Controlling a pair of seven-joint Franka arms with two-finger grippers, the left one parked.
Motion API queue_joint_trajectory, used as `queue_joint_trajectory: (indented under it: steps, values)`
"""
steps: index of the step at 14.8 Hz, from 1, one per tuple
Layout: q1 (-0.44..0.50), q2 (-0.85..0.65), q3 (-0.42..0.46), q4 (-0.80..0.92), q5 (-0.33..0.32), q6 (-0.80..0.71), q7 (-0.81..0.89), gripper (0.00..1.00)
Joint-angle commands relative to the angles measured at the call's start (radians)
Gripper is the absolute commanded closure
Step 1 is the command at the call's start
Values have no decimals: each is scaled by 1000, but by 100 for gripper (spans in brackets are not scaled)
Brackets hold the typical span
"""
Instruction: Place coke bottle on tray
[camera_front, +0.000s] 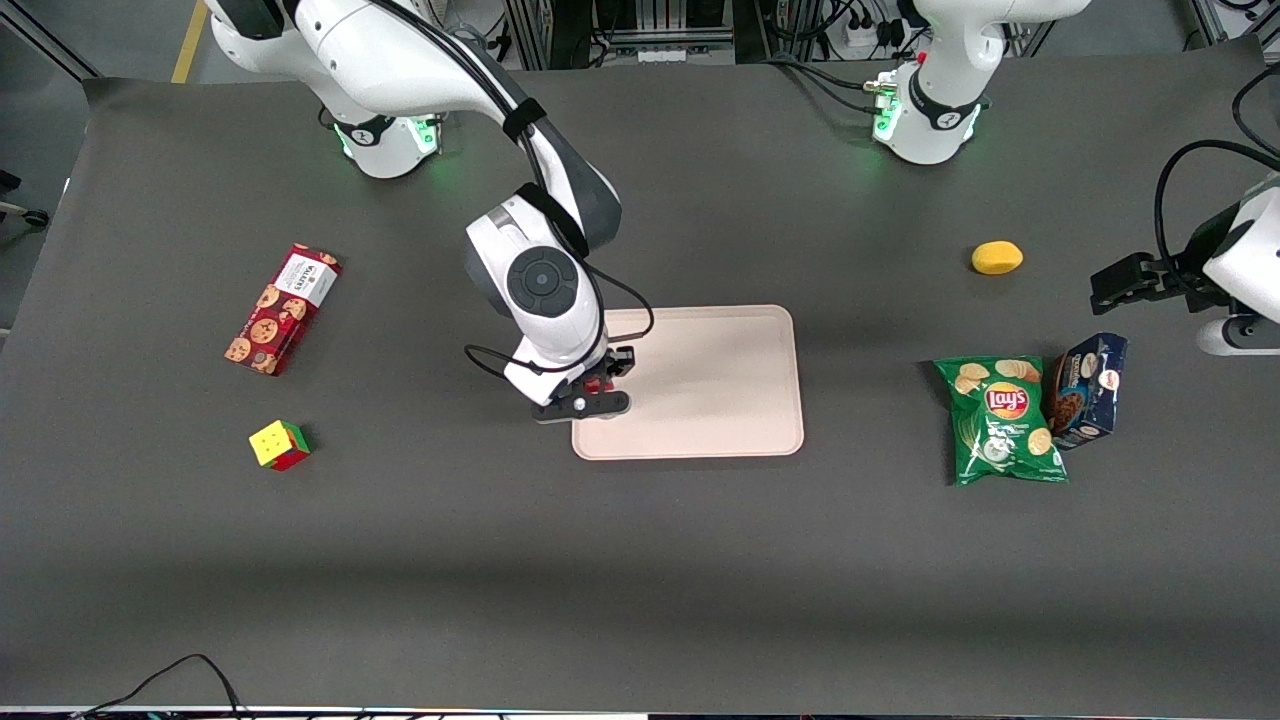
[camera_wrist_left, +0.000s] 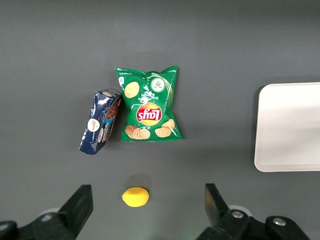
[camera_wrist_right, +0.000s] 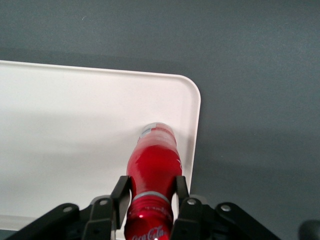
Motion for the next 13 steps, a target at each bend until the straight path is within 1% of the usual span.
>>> queue_joint_trajectory:
  steps: [1, 10, 13]
  values:
    - [6, 19, -5, 35, 13, -1, 22, 0]
    - [8, 18, -5, 37, 11, -1, 20, 0]
    - [6, -42, -5, 38, 14, -13, 11, 0]
